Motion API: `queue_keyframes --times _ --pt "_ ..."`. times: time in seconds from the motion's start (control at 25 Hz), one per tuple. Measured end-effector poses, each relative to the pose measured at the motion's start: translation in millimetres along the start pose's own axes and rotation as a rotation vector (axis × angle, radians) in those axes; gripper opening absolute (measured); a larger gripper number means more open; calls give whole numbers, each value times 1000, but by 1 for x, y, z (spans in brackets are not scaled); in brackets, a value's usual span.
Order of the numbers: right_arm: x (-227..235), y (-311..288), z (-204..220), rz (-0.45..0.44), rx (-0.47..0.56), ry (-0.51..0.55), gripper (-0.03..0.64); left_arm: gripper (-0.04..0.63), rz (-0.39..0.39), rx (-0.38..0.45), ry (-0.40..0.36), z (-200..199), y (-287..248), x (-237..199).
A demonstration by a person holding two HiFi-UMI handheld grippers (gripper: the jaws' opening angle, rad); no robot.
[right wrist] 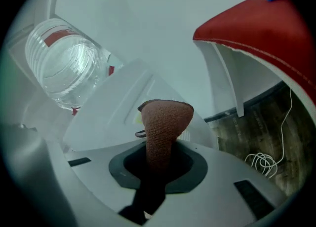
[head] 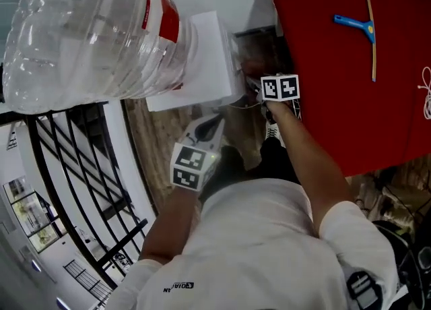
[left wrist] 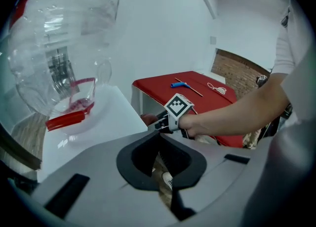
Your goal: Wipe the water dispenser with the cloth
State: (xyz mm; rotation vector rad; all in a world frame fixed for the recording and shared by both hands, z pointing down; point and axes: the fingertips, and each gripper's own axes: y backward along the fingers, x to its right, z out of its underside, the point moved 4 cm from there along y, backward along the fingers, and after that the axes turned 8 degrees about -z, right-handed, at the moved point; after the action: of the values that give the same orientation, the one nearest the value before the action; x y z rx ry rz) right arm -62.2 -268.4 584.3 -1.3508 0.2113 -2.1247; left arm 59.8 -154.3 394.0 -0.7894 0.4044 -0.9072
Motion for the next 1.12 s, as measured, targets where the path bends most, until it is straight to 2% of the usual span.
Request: queue_keyframes --times 0.12,0.52,0.84,1.12 --pt "26 -15 11 15 -15 -41 55 -11 18 -18 -13 3 -15 6" --pt "106 -68 45 64 -83 -117 55 -11 35 -90 23 30 -50 10" --pt "153 -95 65 87 -103 -209 55 -11 45 -109 66 34 -69 4" --pt "193 -111 86 133 -128 -295 55 -11 52 -144 58 40 -73 3"
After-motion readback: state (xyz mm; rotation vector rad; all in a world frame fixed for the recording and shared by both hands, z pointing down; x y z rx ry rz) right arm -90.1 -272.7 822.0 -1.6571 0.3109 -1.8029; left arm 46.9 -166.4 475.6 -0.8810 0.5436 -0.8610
